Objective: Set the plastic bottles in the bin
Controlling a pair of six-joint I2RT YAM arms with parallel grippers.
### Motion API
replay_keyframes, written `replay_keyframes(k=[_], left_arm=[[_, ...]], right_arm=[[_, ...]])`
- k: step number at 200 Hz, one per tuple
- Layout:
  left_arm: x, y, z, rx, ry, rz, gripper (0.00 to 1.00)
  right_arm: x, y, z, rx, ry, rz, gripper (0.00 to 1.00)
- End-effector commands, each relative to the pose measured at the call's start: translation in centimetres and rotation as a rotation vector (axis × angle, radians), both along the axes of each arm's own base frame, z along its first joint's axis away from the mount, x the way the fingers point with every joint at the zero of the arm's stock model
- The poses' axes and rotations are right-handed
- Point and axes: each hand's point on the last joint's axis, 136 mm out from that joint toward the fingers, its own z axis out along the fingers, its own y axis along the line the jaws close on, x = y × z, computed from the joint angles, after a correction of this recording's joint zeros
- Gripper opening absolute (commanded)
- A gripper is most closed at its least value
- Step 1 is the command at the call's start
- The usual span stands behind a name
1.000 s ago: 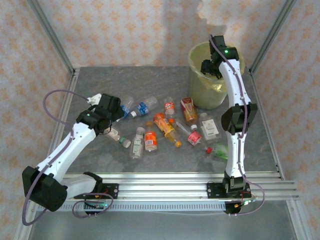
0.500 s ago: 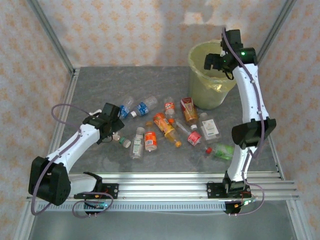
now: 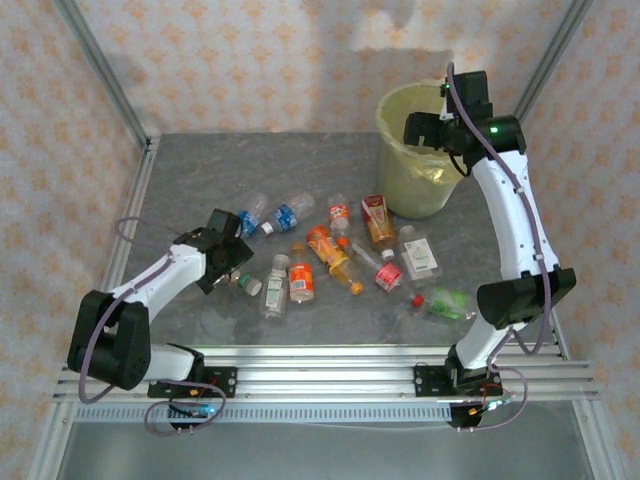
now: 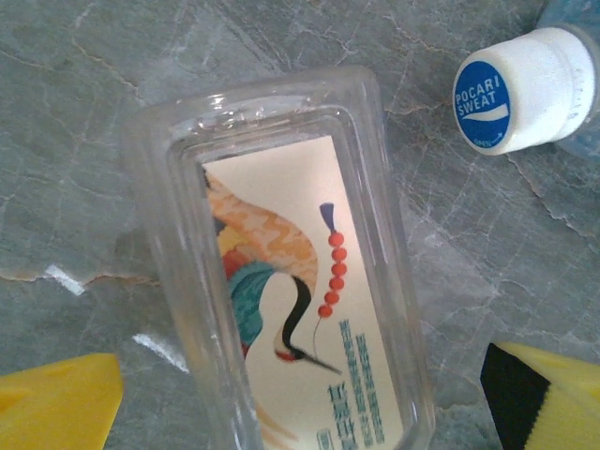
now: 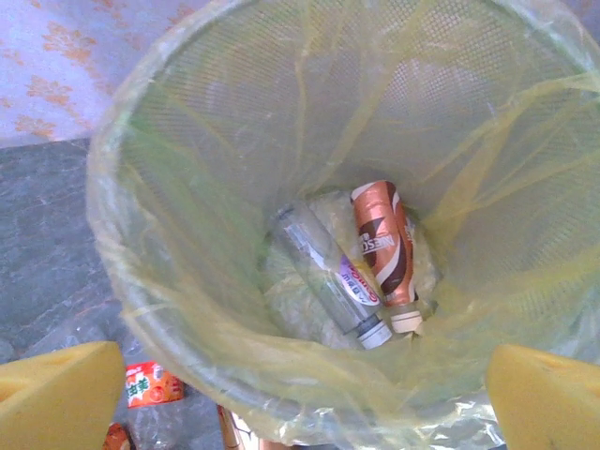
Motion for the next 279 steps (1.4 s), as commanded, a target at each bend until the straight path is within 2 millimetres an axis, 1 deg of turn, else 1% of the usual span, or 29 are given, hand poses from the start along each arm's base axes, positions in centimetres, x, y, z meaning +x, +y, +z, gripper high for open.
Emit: replay_keyframes(k=[1, 43, 96, 109, 123, 146, 173, 183, 192, 205, 225, 237, 268, 279], left_arm=[[0.9, 0.5, -0.4, 0.002, -0.013, 0.015, 1.00], [2.2, 1.6, -0.8, 0.019, -0.008, 0.022, 1.00], [3.8, 2.4, -1.1, 0.014, -0.023, 0.056, 1.00], [4.0, 2.5, -1.1, 0.012, -0.026, 0.067, 0.94], [4.2, 2.6, -0.9, 0.010, -0.034, 0.078, 0.85], [4.3, 2.7, -0.5, 0.014, -0.043, 0.087, 0.74], [4.0, 2.9, -0.4, 0.019, -0.039, 0.093, 0.73], [3.8, 2.9, -0.6, 0.018, -0.033, 0.096, 0.68], [3.7, 2.9, -0.7, 0.015, -0.033, 0.100, 0.67], [3.5, 2.8, -0.5, 0.011, -0.037, 0.104, 0.63], [3.4, 2.7, 0.6, 0.000, -0.058, 0.108, 0.60], [3.2, 2.7, 1.6, -0.006, -0.073, 0.110, 0.56], [3.0, 2.6, 5.4, -0.027, -0.144, 0.098, 0.55], [3.1, 2.3, 6.8, -0.041, -0.176, 0.086, 0.54]], right_arm=[[-0.5, 0.2, 1.3, 0.003, -0.052, -0.012, 0.99], [-1.5, 1.5, 0.6, 0.010, -0.048, 0.020, 0.99], [-3.3, 4.1, 0.1, 0.059, -0.074, 0.087, 0.99], [-3.8, 5.1, 0.0, 0.068, -0.079, 0.110, 0.99], [-4.5, 6.4, -0.7, 0.076, -0.073, 0.143, 0.99], [-5.5, 8.5, -1.8, 0.084, -0.059, 0.193, 0.99], [-6.6, 11.0, -2.8, 0.123, -0.051, 0.252, 0.99], [-6.9, 11.6, -3.2, 0.137, -0.043, 0.261, 0.99], [-7.1, 12.0, -3.6, 0.148, -0.036, 0.267, 0.99], [-7.5, 12.8, -4.4, 0.167, -0.023, 0.277, 0.99], [-8.1, 14.2, -5.8, 0.203, -0.001, 0.308, 0.99], [-8.6, 15.2, -6.6, 0.230, 0.016, 0.338, 0.99], [-9.9, 18.4, -8.2, 0.315, 0.055, 0.441, 0.99], [-10.4, 19.7, -8.4, 0.349, 0.062, 0.478, 0.99]])
